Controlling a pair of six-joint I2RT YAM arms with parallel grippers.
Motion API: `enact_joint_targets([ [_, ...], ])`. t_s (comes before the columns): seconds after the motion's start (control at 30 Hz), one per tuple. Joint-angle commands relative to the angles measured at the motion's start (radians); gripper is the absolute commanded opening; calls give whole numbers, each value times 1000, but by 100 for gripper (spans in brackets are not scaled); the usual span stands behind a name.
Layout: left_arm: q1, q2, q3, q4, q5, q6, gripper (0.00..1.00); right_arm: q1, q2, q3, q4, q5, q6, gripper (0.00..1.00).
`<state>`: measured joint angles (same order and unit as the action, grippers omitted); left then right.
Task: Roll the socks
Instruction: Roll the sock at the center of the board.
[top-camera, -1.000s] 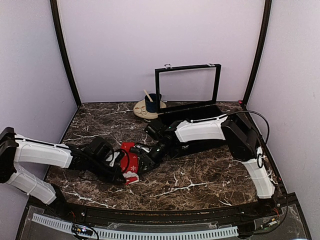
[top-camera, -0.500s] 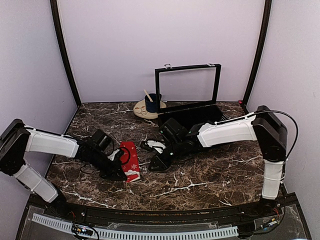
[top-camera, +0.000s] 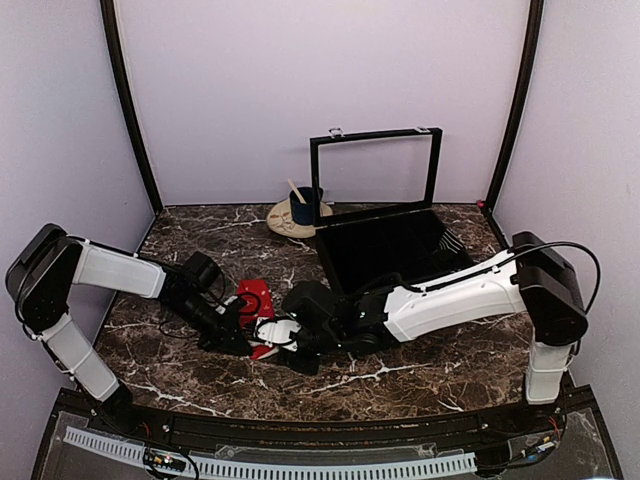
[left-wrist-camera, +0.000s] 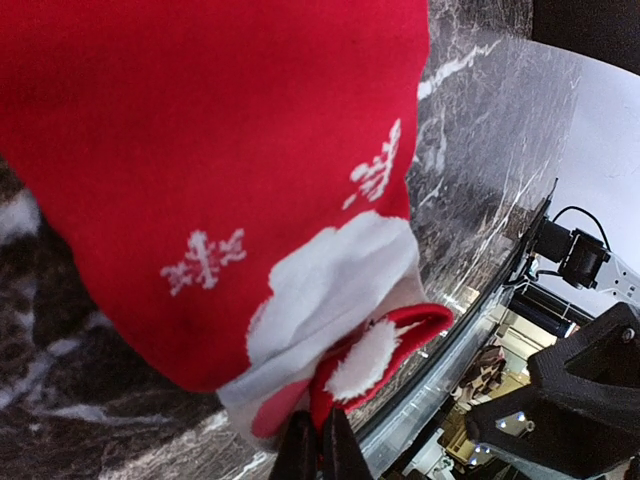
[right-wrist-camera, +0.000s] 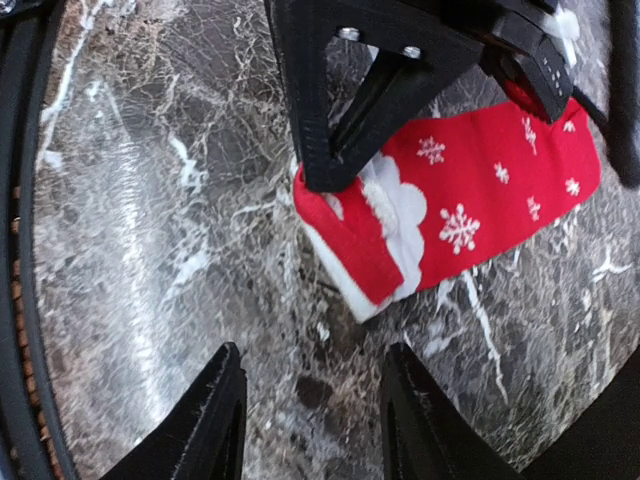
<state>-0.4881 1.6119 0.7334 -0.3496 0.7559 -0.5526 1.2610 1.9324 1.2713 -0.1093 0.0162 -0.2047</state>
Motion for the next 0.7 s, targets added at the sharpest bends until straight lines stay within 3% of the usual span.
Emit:
enact_joint_targets([
  [0.0,32,5,14,-53,81,42,0,33,75,24,115,164,-149,43],
  [0.17,67,15,23,-51,144,50,0,46,121,22,180,200,-237,50],
  [0.67,71,126,76,-100,227,109,0,48,160,21,262,240,-409,49],
])
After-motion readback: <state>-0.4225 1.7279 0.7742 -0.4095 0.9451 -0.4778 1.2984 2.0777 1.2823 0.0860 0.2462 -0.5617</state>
